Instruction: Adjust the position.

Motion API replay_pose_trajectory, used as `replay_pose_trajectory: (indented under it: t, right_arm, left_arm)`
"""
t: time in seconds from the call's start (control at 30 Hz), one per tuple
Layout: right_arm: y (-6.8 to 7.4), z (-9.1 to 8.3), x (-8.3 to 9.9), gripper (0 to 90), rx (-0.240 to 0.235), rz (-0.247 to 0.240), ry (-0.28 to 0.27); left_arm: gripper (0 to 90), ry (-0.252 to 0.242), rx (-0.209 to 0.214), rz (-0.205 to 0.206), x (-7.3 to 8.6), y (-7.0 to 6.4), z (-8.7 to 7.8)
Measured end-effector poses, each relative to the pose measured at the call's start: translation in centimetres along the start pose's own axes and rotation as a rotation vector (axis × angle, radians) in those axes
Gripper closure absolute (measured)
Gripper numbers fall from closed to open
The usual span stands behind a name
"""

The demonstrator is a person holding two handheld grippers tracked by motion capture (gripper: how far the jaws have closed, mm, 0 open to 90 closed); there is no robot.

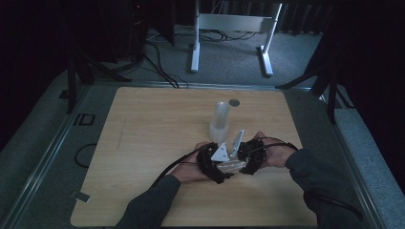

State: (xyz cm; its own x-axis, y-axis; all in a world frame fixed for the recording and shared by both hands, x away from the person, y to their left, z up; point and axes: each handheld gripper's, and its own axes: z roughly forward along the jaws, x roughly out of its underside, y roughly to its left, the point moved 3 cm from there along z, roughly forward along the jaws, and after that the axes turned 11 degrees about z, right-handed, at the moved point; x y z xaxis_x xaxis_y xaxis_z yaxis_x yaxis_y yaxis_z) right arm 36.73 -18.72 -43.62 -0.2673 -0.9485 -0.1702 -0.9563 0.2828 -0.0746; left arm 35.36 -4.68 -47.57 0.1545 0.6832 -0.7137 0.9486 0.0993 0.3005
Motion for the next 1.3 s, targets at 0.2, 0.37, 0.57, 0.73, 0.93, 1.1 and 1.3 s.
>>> replay_pose_trajectory:
  t: [0.2,0.37,0.57,0.73,0.93,1.1,1.3]
  right_arm:
    - [-0.2,0.3,0.3,40.8,0.0,0.036,-0.02]
    - [-0.5,0.5,0.6,41.1,0.002,0.067,-0.034]
    - [-0.8,1.0,1.1,41.4,0.011,0.115,-0.033]
    - [-1.0,1.5,1.5,41.6,0.014,0.142,-0.034]
    - [-1.5,1.9,1.8,41.7,0.033,0.191,-0.042]
    - [-1.9,2.3,2.2,41.8,0.047,0.238,-0.057]
    - [-2.3,2.2,2.8,41.8,0.06,0.279,-0.08]
  left_arm:
    - [16.0,-0.007,-0.032,-0.015,0.0,0.4,-0.2]
    - [15.8,-0.026,-0.048,-0.03,-0.2,0.5,-0.3]
    - [15.8,-0.035,-0.08,-0.031,-0.3,0.8,-0.5]
    - [15.8,-0.05,-0.097,-0.034,-0.5,1.0,-0.9]
    - [15.8,-0.064,-0.108,-0.036,-0.7,1.0,-1.1]
    - [15.8,-0.074,-0.117,-0.043,-0.8,1.0,-1.3]
    - [15.9,-0.09,-0.127,-0.062,-0.7,1.5,-1.8]
